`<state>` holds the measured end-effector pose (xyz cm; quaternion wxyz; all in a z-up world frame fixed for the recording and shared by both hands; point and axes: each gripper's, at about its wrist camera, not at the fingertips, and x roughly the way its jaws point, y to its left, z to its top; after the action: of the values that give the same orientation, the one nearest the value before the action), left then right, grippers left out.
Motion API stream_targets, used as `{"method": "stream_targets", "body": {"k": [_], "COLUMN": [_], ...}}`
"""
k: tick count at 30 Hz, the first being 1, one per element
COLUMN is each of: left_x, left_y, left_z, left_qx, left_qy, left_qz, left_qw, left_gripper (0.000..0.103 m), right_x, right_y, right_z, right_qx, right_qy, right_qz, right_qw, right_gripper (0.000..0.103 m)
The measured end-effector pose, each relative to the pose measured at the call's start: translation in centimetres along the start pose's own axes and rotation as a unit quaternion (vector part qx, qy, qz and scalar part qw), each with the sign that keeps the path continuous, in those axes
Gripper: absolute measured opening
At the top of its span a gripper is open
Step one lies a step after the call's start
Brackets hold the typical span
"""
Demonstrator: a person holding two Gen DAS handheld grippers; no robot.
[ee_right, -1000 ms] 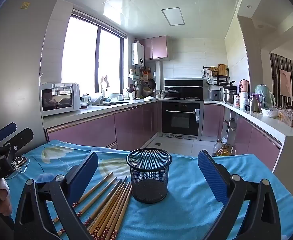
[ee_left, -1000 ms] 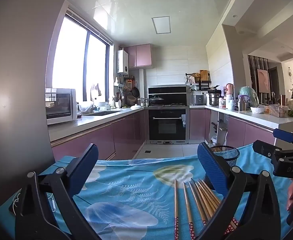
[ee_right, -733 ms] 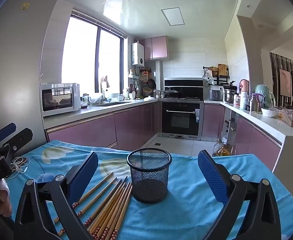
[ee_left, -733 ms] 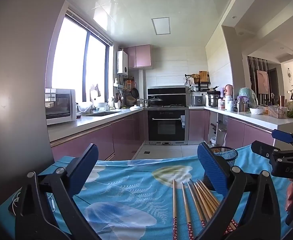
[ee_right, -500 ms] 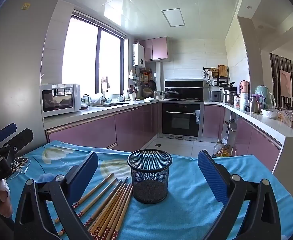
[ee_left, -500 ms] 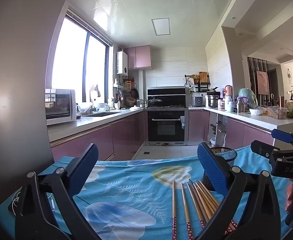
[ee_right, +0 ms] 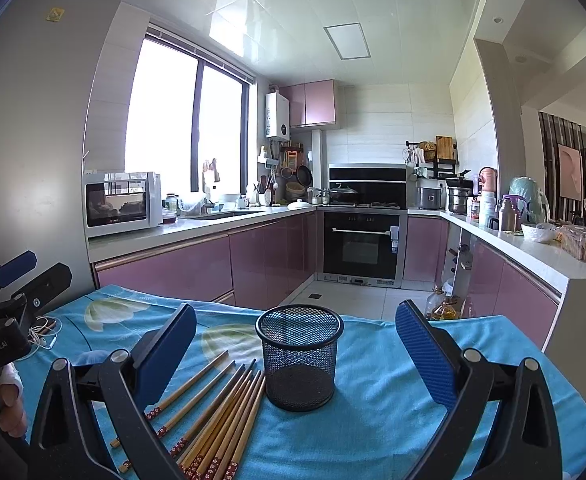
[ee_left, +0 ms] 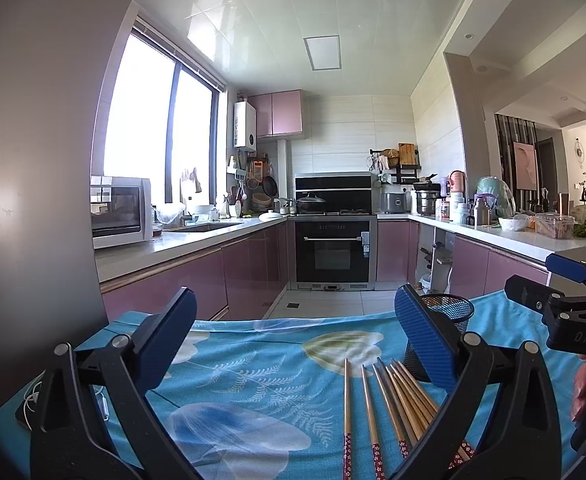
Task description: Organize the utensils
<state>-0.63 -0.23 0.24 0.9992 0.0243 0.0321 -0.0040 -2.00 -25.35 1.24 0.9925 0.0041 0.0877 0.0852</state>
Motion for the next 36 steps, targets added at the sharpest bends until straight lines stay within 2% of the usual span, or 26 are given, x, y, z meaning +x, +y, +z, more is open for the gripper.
{"method": "stream_targets", "body": {"k": [36], "left_x": [-0.57], "left_y": [-0.1], "left_z": [0.5], "left_qx": [-0.003], "left_qy": [-0.003], "left_qz": [0.001], "left_qw": [1.0], "left_gripper": [0.097], "right_x": [-0.09], "right_y": [0.08], "right_z": [0.17], "right_qx": [0.003], "right_qy": [-0.002], "right_qz": [0.008], "right_qw": [1.0], "right_gripper": [0.096]}}
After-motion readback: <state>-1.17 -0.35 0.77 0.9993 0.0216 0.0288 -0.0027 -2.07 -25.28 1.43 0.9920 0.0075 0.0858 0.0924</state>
